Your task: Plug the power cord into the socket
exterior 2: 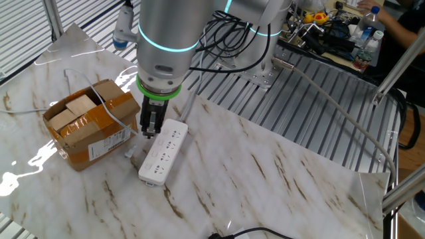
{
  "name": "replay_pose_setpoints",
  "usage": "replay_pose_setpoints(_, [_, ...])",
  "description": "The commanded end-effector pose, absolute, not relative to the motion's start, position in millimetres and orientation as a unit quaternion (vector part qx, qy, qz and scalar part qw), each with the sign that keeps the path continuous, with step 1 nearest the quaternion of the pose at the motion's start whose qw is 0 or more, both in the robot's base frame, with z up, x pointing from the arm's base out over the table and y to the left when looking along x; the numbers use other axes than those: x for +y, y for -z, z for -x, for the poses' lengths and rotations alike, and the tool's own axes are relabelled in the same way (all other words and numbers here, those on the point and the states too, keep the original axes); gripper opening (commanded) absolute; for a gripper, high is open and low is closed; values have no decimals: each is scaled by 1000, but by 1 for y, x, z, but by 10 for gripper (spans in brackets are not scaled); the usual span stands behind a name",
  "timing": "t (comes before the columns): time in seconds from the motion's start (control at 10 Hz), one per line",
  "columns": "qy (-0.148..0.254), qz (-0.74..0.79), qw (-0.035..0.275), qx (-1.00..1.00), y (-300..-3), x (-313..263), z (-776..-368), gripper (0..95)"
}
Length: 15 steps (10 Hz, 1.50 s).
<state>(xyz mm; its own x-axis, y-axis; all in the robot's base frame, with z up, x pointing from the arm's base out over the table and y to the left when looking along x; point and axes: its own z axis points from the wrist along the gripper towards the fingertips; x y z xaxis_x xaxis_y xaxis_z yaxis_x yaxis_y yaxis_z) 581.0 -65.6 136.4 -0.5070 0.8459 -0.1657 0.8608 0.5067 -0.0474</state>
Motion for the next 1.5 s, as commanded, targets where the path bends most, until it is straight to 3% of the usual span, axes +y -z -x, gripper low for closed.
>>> replay_pose_setpoints(0.1, [61,-497,63,863,-136,-66,-580,190])
replay_pose_setpoints(0.4, [60,-501,81,859,-136,-66,-580,190])
replay_pose_setpoints(0.5, [63,-508,88,854,-136,-66,-580,380])
replay_pose_setpoints(0.8, [73,-553,106,823,-136,-66,-580,380])
replay_pose_setpoints(1.5, [72,-600,101,791,-143,-83,-572,380])
